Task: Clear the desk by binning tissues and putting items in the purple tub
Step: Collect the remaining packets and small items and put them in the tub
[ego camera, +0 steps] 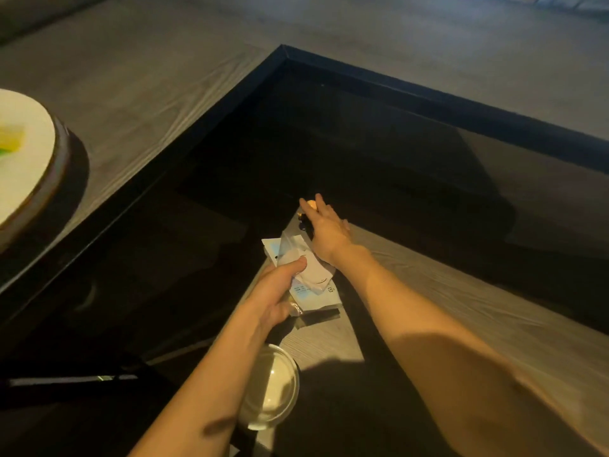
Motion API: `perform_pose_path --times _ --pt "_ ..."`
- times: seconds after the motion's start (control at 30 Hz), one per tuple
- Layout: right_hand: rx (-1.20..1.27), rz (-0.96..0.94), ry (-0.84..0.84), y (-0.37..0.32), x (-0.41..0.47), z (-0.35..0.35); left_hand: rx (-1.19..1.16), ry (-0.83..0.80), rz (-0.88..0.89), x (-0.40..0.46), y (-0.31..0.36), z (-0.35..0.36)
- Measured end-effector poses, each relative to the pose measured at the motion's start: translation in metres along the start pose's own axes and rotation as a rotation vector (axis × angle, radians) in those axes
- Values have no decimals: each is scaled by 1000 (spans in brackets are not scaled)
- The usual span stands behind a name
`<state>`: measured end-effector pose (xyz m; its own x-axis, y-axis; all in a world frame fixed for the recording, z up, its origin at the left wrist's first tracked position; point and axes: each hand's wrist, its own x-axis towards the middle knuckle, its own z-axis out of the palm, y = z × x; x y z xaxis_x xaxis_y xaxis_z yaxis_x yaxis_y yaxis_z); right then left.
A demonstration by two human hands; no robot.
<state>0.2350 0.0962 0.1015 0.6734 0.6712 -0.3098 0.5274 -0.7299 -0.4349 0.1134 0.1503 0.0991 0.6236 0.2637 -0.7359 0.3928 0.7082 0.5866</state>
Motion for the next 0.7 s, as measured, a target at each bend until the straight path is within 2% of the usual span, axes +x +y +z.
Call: perform_pose_path --times 0.37,0.43,0.5,0.6,0.7 --pt "159 -6 394 3 -14 0 26 2 6 4 2 8" --pt "200 -7 553 6 -33 -4 46 -6 -2 1 -1 10" --pt "351 -17 703 8 -60 -6 85 -26 -24 -2 -5 14" --pt "614 -56 764 8 -102 0 140 -38 -39 -9 -10 24" --pt "646 -4 783 17 -138 12 125 -108 -56 -22 -18 38"
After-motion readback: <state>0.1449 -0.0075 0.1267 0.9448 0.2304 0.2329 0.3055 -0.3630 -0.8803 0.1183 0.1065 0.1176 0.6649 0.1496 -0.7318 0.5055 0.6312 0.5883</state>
